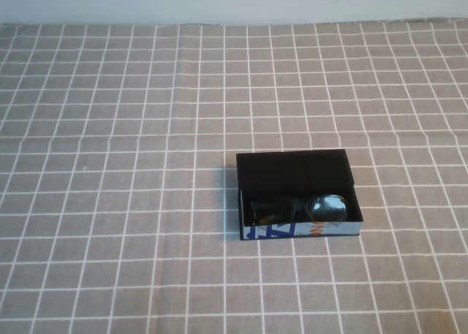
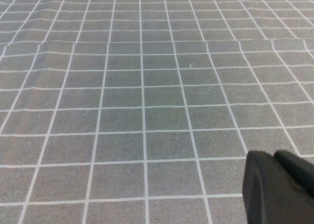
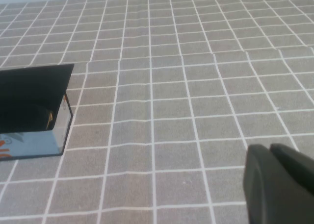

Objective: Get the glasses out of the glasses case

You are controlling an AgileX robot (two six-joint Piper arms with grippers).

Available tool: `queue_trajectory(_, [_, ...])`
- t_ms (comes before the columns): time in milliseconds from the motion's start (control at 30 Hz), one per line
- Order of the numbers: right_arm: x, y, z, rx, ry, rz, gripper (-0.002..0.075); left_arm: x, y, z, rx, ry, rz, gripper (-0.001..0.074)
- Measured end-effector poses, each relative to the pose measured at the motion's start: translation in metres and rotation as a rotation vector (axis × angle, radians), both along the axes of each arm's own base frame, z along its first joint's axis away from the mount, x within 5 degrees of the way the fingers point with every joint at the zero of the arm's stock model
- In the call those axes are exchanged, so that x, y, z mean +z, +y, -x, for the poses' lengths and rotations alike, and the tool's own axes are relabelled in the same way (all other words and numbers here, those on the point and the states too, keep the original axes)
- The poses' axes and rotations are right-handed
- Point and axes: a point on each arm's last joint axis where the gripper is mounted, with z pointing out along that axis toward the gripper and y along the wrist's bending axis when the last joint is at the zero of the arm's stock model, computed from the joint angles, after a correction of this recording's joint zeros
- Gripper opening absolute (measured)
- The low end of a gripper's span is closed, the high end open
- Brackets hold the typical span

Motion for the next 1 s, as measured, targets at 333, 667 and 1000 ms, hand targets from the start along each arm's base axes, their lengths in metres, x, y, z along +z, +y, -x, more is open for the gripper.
queue_trajectory(333, [-0.0005, 0.0001, 0.0001, 0.001, 0.005, 0.0, -0.0018, 0.0, 0.0, 0.0, 0.0, 0.0, 0.0, -0.0005])
queue_trajectory(667, [-0.0012, 0.0001, 0.0003, 0.002, 0.014, 0.004, -0.0018, 0.0, 0.0, 0.0, 0.0, 0.0, 0.0, -0.0005])
queue_trajectory(1000, [-0.0012, 0.0001, 0.0003, 0.002, 0.014, 0.004, -0.0018, 0.0, 0.0, 0.0, 0.0, 0.0, 0.0, -0.0005])
